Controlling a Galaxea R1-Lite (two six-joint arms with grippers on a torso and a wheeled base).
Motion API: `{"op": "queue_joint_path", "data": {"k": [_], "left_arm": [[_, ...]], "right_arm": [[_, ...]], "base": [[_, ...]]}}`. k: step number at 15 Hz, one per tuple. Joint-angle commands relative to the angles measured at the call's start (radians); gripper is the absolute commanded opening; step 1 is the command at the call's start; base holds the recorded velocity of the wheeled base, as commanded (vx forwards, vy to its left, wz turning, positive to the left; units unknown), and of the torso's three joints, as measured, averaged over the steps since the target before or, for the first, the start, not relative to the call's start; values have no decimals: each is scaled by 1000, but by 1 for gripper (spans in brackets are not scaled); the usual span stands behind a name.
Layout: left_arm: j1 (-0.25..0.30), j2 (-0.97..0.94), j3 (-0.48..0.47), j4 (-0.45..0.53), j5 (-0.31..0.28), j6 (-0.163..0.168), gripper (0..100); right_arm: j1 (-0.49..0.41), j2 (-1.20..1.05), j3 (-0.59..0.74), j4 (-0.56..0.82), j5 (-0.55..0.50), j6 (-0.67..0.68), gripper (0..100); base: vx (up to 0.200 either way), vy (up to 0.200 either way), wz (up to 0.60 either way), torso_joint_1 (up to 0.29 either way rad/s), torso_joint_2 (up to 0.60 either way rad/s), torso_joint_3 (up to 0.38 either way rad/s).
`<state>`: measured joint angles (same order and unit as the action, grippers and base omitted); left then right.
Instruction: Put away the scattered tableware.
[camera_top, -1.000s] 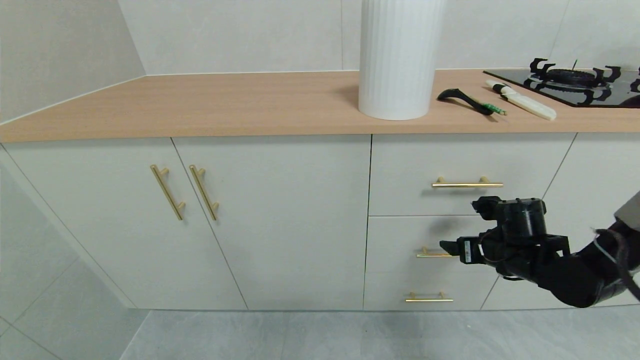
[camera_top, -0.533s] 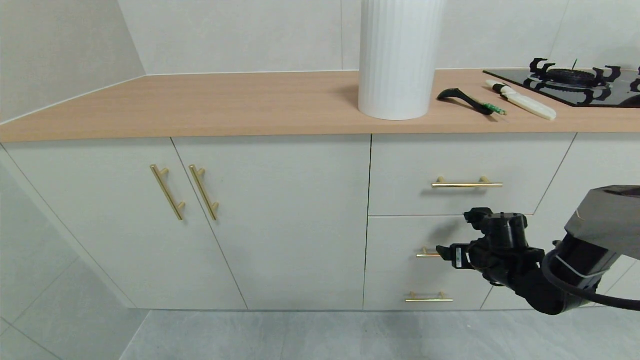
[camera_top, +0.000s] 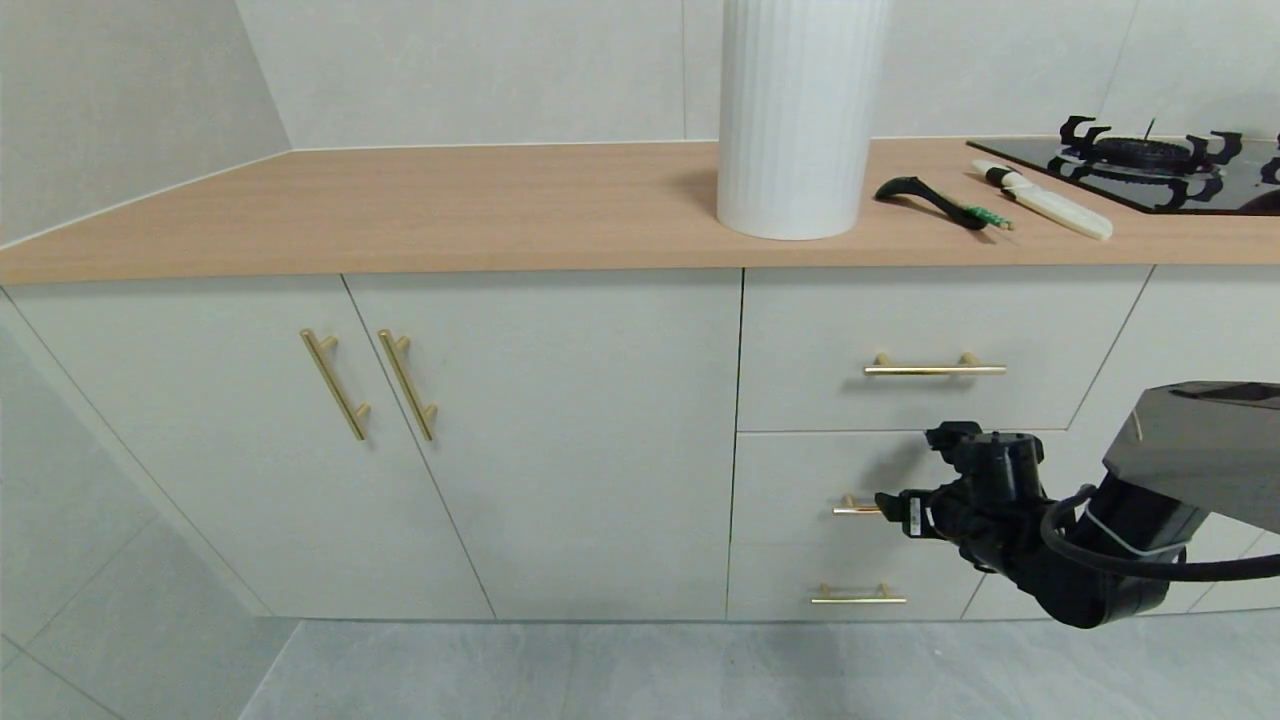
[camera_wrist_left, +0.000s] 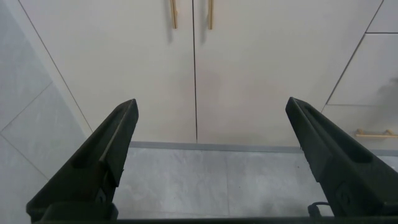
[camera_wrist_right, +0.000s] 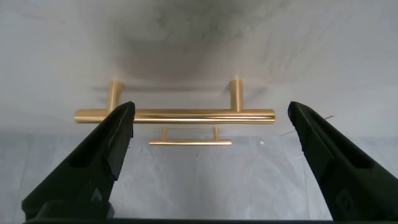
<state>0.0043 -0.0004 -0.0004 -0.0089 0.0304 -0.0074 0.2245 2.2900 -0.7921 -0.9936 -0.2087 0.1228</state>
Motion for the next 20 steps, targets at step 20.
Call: {"op": "queue_joint_path", "data": {"k": [20], "left_arm": [[0, 0, 0, 0, 0, 0, 100]], "right_arm": [[3, 97, 2, -74, -24, -14, 100]], "base": [[0, 0, 0, 0, 0, 0]]}}
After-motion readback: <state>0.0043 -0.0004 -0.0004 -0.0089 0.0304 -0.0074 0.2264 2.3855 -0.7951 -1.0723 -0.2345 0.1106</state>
